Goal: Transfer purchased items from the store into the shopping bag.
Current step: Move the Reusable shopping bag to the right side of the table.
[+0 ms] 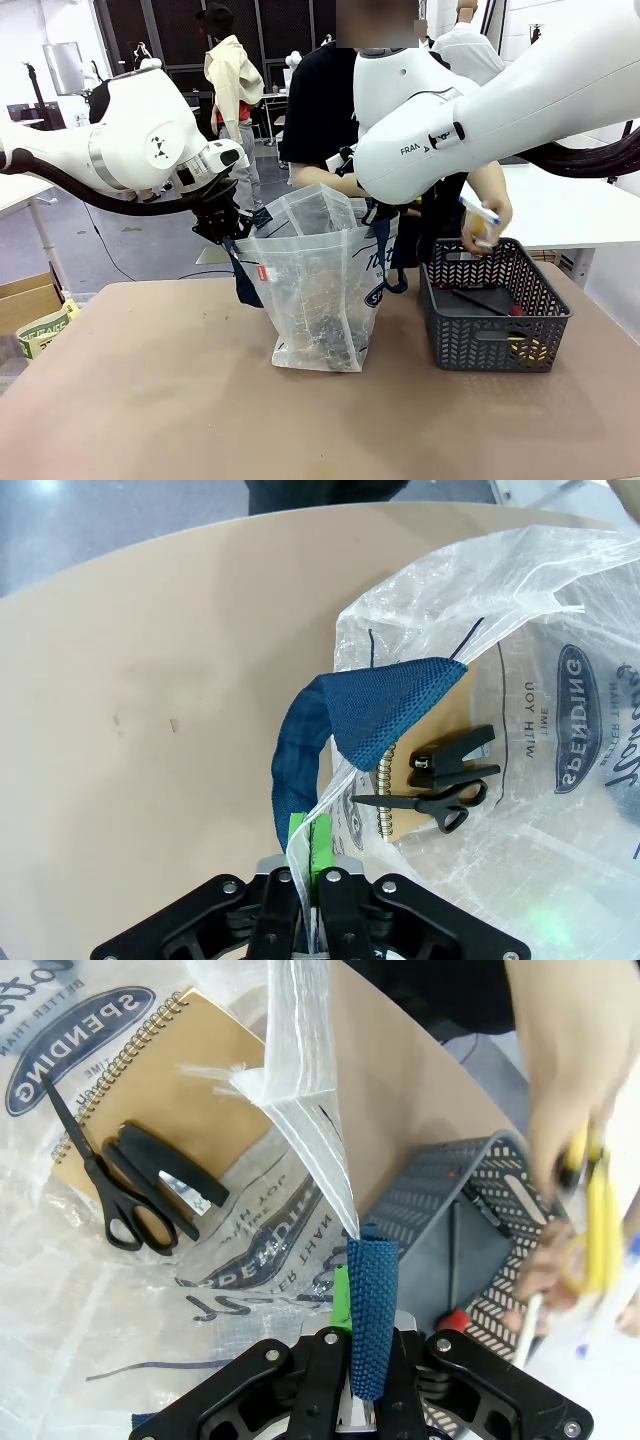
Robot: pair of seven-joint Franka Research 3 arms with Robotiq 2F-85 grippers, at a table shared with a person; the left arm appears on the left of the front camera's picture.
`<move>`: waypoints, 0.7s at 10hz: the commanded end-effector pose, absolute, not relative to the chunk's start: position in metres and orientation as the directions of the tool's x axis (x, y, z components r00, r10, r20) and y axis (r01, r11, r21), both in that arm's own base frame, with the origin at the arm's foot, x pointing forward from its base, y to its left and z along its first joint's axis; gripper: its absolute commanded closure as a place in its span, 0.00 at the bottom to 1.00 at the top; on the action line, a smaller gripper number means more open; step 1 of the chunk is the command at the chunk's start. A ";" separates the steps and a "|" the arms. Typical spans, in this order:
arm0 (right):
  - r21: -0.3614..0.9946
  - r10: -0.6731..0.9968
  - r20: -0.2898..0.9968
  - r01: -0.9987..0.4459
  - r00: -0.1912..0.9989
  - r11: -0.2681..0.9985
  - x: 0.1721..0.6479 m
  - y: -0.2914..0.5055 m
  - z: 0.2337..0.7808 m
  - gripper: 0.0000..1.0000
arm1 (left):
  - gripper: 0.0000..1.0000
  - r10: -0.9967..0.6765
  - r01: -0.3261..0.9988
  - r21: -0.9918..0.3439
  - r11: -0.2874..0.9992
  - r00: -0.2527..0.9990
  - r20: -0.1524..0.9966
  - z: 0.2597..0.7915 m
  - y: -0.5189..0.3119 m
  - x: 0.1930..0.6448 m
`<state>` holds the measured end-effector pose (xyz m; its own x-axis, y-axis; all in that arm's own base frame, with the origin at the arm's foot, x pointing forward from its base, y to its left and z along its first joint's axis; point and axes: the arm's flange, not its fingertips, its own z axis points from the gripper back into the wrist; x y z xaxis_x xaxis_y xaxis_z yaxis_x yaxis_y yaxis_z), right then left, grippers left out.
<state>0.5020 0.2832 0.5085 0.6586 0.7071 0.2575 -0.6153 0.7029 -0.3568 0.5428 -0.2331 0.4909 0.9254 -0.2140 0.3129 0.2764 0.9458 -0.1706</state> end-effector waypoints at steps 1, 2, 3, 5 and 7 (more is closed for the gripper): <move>-0.358 0.705 0.258 -0.612 0.661 0.705 0.503 0.281 0.509 1.00 | 1.00 -0.209 0.272 -0.170 0.947 0.925 0.316 0.492 -0.230 0.544; -0.358 0.705 0.258 -0.612 0.661 0.705 0.503 0.281 0.509 1.00 | 1.00 -0.209 0.272 -0.170 0.947 0.925 0.316 0.492 -0.230 0.544; -0.358 0.705 0.258 -0.612 0.661 0.705 0.503 0.281 0.509 1.00 | 1.00 -0.209 0.272 -0.170 0.947 0.925 0.316 0.492 -0.230 0.544; -0.358 0.705 0.258 -0.612 0.661 0.705 0.503 0.281 0.509 1.00 | 1.00 -0.209 0.272 -0.170 0.947 0.925 0.316 0.492 -0.230 0.544; -0.358 0.705 0.258 -0.612 0.661 0.705 0.503 0.281 0.509 1.00 | 1.00 -0.209 0.272 -0.170 0.947 0.925 0.316 0.492 -0.230 0.544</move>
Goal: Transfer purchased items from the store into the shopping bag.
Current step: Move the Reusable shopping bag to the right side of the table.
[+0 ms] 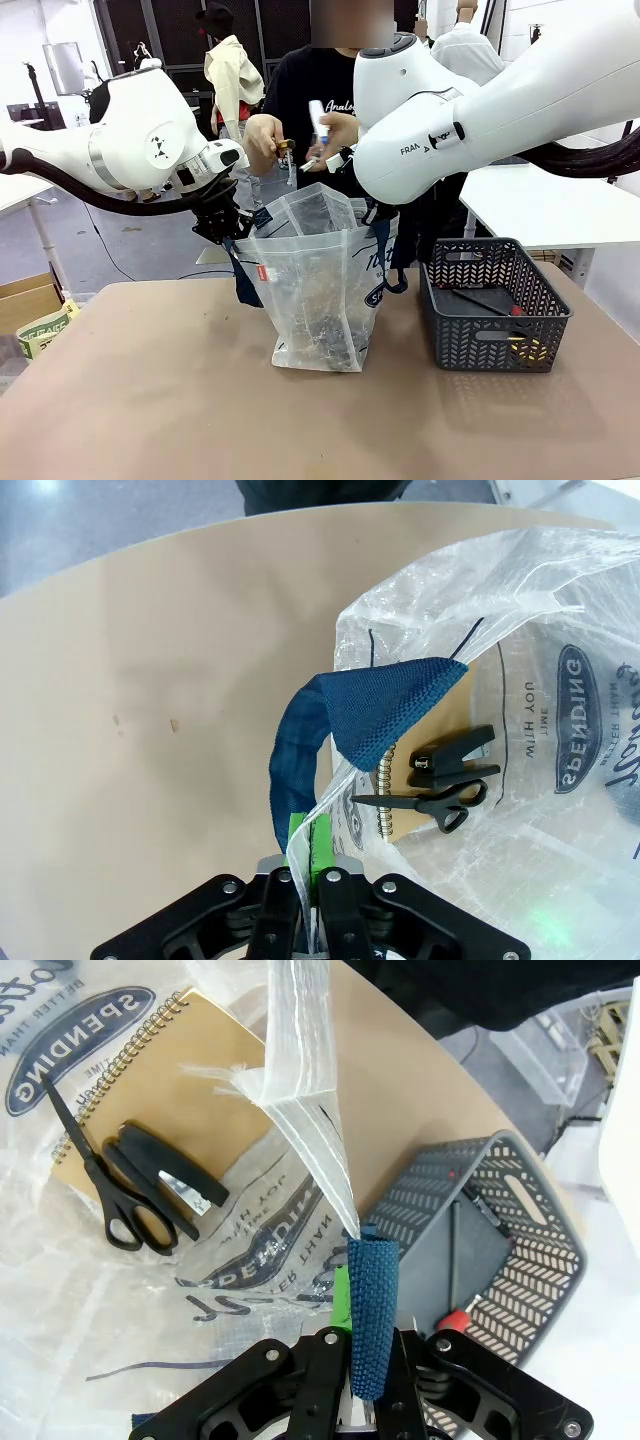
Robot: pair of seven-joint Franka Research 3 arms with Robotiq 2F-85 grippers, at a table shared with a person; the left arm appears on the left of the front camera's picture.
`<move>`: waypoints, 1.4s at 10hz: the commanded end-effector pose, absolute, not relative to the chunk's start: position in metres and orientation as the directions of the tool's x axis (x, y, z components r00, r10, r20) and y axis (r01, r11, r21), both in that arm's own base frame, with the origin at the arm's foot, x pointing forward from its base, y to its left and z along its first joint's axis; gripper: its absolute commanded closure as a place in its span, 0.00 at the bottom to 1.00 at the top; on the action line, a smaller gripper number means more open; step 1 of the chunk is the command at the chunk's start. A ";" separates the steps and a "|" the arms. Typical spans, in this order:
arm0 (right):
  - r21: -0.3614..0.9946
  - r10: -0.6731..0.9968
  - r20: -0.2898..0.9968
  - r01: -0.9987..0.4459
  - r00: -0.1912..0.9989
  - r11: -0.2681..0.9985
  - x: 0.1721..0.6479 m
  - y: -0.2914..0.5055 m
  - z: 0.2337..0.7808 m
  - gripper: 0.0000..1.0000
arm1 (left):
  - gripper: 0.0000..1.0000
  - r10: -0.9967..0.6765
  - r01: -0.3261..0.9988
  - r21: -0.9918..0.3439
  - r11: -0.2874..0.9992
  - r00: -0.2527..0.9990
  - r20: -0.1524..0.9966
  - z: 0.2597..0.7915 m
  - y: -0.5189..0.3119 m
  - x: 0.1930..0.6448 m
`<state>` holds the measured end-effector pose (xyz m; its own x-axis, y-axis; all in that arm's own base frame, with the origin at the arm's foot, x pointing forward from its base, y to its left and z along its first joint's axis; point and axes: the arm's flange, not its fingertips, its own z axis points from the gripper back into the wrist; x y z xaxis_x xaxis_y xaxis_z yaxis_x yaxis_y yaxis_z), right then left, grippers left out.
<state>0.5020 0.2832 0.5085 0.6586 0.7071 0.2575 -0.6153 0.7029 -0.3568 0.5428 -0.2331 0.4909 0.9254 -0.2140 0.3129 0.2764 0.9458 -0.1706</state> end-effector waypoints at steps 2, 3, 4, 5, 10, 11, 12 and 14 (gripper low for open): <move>-0.358 0.705 0.258 -0.612 0.661 0.705 0.503 0.281 0.509 1.00 | 1.00 -0.209 0.272 -0.170 0.947 0.925 0.316 0.492 -0.230 0.544; -0.358 0.705 0.258 -0.612 0.661 0.705 0.503 0.281 0.509 1.00 | 1.00 -0.209 0.272 -0.170 0.947 0.925 0.316 0.492 -0.230 0.544; -0.358 0.705 0.258 -0.612 0.661 0.705 0.503 0.281 0.509 1.00 | 1.00 -0.209 0.272 -0.170 0.947 0.925 0.316 0.492 -0.230 0.544; -0.358 0.705 0.258 -0.612 0.661 0.705 0.503 0.281 0.509 1.00 | 1.00 -0.209 0.272 -0.170 0.947 0.925 0.316 0.492 -0.230 0.544; -0.358 0.705 0.258 -0.612 0.661 0.705 0.503 0.281 0.509 1.00 | 1.00 -0.209 0.272 -0.170 0.947 0.925 0.316 0.492 -0.230 0.544; -0.358 0.705 0.258 -0.612 0.661 0.705 0.503 0.281 0.509 1.00 | 1.00 -0.209 0.272 -0.170 0.947 0.925 0.316 0.492 -0.230 0.544; -0.358 0.705 0.258 -0.612 0.661 0.705 0.503 0.281 0.509 1.00 | 1.00 -0.209 0.272 -0.170 0.947 0.925 0.316 0.492 -0.230 0.544; -0.358 0.705 0.258 -0.612 0.661 0.705 0.503 0.281 0.509 1.00 | 1.00 -0.209 0.272 -0.170 0.947 0.925 0.316 0.492 -0.230 0.544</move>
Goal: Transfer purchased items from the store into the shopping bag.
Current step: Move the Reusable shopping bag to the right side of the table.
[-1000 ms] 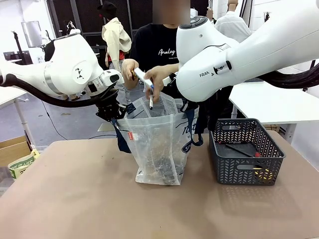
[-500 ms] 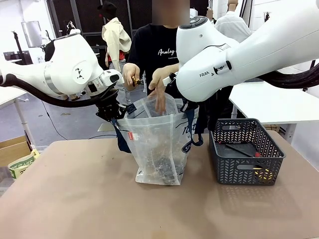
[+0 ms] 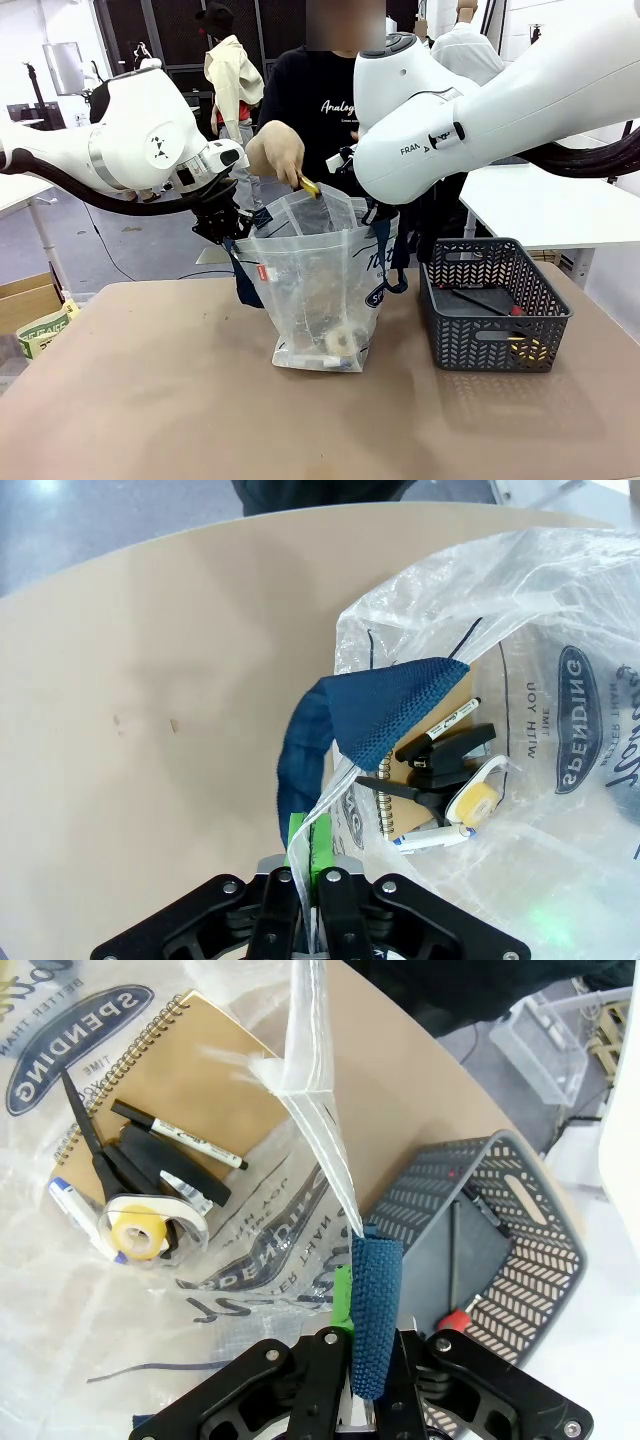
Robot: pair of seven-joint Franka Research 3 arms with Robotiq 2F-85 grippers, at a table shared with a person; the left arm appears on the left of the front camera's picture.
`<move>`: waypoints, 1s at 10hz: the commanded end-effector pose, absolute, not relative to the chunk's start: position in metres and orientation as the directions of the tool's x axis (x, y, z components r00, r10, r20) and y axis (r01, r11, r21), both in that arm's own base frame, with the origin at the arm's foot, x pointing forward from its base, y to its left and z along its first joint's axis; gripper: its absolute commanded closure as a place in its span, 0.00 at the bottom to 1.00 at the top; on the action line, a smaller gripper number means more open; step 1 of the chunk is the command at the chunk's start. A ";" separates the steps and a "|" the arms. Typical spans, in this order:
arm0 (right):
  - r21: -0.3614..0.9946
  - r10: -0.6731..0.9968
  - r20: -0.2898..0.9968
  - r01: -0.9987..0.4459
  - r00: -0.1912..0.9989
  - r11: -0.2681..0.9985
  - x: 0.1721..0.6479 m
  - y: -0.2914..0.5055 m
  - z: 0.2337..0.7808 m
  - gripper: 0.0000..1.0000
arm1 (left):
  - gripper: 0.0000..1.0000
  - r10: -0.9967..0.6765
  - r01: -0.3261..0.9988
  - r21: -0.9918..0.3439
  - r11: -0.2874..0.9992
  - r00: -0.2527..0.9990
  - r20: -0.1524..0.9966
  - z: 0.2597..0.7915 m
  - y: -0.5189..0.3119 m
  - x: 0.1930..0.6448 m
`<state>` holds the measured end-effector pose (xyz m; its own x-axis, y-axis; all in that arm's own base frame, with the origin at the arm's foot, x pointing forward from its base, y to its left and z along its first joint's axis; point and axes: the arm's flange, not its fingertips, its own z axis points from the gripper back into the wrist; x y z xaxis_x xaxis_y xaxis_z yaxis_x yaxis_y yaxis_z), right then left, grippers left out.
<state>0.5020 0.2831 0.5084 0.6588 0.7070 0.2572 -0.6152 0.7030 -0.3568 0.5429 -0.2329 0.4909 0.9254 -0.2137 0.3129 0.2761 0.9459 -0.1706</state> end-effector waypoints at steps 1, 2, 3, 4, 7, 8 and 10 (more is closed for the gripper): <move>-0.358 0.705 0.258 -0.612 0.661 0.705 0.503 0.281 0.509 1.00 | 1.00 -0.209 0.272 -0.170 0.947 0.925 0.316 0.492 -0.230 0.544; -0.358 0.705 0.258 -0.612 0.661 0.705 0.503 0.281 0.509 1.00 | 1.00 -0.209 0.272 -0.170 0.947 0.925 0.316 0.492 -0.230 0.544; -0.358 0.705 0.258 -0.612 0.661 0.705 0.503 0.281 0.509 1.00 | 1.00 -0.209 0.272 -0.170 0.947 0.925 0.316 0.492 -0.230 0.544; -0.358 0.705 0.258 -0.612 0.661 0.705 0.503 0.281 0.509 1.00 | 1.00 -0.209 0.272 -0.170 0.947 0.925 0.316 0.492 -0.230 0.544; -0.358 0.705 0.258 -0.612 0.661 0.705 0.503 0.281 0.509 1.00 | 1.00 -0.209 0.272 -0.170 0.947 0.925 0.316 0.492 -0.230 0.544; -0.358 0.705 0.258 -0.612 0.661 0.705 0.503 0.281 0.509 1.00 | 1.00 -0.209 0.272 -0.170 0.947 0.925 0.316 0.492 -0.230 0.544; -0.358 0.705 0.258 -0.612 0.661 0.705 0.503 0.281 0.509 1.00 | 1.00 -0.209 0.272 -0.170 0.947 0.925 0.316 0.492 -0.230 0.544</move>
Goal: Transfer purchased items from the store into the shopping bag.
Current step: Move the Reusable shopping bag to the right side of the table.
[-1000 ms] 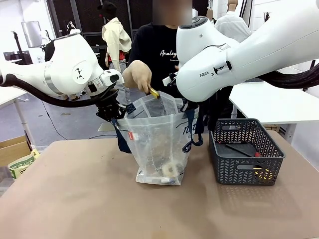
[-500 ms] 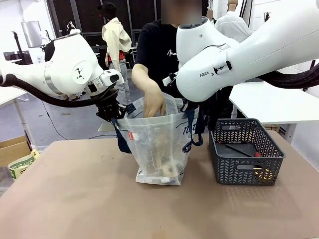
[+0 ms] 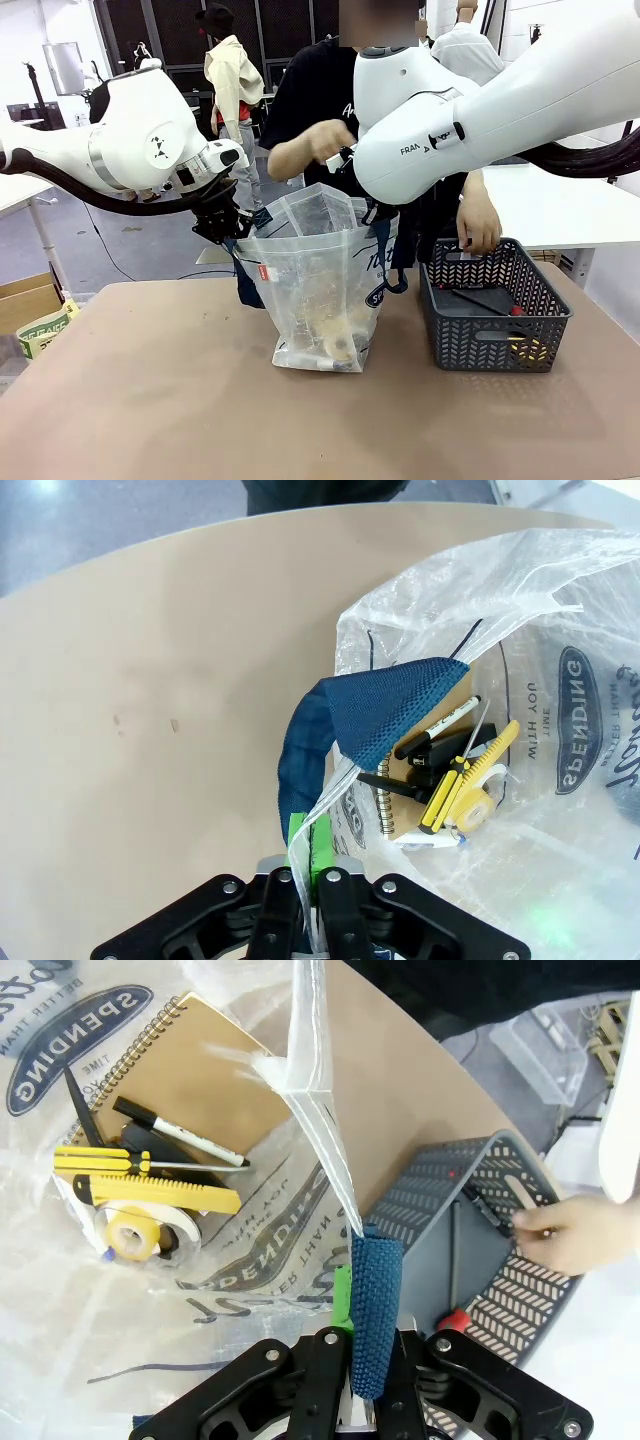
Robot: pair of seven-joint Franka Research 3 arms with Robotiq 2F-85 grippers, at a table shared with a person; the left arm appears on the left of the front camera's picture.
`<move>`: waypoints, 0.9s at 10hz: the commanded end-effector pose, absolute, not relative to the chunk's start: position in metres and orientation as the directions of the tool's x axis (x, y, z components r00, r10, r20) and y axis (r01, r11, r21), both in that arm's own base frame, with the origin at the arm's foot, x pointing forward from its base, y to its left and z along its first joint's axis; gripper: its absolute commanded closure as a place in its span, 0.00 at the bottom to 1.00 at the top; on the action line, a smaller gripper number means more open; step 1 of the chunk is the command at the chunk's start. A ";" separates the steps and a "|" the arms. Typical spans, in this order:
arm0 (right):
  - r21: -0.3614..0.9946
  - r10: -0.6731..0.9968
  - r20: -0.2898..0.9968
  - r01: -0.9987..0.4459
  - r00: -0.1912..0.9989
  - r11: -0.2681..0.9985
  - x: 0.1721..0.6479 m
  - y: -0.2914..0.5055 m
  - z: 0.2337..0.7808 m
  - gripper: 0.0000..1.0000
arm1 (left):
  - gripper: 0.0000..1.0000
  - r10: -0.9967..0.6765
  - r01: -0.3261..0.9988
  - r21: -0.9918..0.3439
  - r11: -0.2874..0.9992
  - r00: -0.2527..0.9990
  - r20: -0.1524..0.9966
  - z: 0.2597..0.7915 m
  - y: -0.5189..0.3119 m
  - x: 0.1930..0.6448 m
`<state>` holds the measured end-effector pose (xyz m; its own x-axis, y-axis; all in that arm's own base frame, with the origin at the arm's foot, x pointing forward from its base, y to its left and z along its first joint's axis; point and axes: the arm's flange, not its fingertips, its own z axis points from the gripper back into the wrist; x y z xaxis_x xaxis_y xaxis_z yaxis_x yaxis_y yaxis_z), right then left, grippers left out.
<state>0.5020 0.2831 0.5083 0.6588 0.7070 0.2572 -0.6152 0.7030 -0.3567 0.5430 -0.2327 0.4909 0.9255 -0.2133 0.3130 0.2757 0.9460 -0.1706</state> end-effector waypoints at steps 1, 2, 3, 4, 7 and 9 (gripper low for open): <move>-0.358 0.705 0.258 -0.612 0.661 0.705 0.503 0.281 0.509 1.00 | 1.00 -0.209 0.272 -0.170 0.947 0.925 0.316 0.492 -0.230 0.544; -0.358 0.705 0.258 -0.612 0.661 0.705 0.503 0.281 0.509 1.00 | 1.00 -0.209 0.272 -0.170 0.947 0.925 0.316 0.492 -0.230 0.544; -0.358 0.705 0.258 -0.612 0.661 0.705 0.503 0.281 0.509 1.00 | 1.00 -0.209 0.272 -0.170 0.947 0.925 0.316 0.492 -0.230 0.544; -0.358 0.705 0.258 -0.612 0.661 0.705 0.503 0.281 0.509 1.00 | 1.00 -0.209 0.272 -0.170 0.947 0.925 0.316 0.492 -0.230 0.544; -0.358 0.705 0.258 -0.612 0.661 0.705 0.503 0.281 0.509 1.00 | 1.00 -0.209 0.272 -0.170 0.947 0.925 0.316 0.492 -0.230 0.544; -0.358 0.705 0.258 -0.612 0.661 0.705 0.503 0.281 0.509 1.00 | 1.00 -0.209 0.272 -0.170 0.947 0.925 0.316 0.492 -0.230 0.544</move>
<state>0.5020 0.2831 0.5083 0.6588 0.7070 0.2572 -0.6152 0.7030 -0.3567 0.5430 -0.2327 0.4909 0.9255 -0.2133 0.3130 0.2757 0.9460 -0.1706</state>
